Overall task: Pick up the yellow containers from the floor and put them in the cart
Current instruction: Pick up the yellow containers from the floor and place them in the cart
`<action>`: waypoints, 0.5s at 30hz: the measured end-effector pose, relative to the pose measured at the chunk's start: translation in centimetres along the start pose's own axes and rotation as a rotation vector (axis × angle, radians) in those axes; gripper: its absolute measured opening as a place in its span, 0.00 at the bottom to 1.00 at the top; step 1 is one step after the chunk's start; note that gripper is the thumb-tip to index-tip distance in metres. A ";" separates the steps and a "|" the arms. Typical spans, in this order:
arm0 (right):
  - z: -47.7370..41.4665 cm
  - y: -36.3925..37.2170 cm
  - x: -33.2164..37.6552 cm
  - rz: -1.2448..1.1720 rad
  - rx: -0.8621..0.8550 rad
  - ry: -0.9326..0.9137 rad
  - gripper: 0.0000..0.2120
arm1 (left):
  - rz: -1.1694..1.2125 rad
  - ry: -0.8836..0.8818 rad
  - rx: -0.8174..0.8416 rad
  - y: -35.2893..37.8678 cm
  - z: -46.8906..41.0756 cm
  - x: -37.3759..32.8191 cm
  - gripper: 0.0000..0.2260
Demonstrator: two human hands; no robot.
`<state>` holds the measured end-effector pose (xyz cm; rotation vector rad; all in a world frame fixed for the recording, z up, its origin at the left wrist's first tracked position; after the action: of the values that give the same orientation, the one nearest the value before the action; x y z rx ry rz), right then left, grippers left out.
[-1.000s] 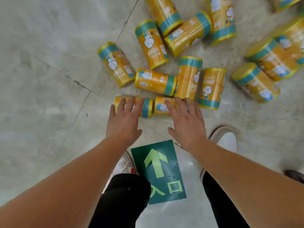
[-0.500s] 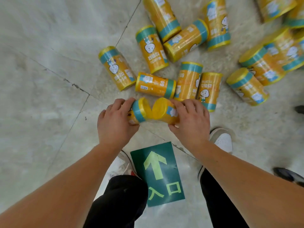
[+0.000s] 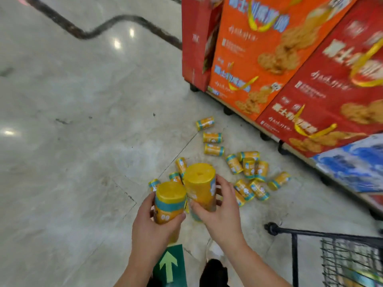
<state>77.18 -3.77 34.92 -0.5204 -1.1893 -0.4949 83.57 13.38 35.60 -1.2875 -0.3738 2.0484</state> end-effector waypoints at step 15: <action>20.1 -18.0 23.8 -0.199 -0.165 -0.190 0.31 | 0.255 0.383 0.065 -5.7 25.6 -20.9 0.26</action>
<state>58.40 -7.48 65.42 -0.6034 -1.3978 -0.7314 69.22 6.21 65.00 -1.7151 0.0342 1.9344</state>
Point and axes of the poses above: each hand's wrist, its own z-axis away from the middle knuckle, its own y-axis out of the palm, x = y × z, the point moved 4 cm from there along -z, towards the middle knuckle, and after that the axes turned 14 degrees about -z, right-handed, at the moved point
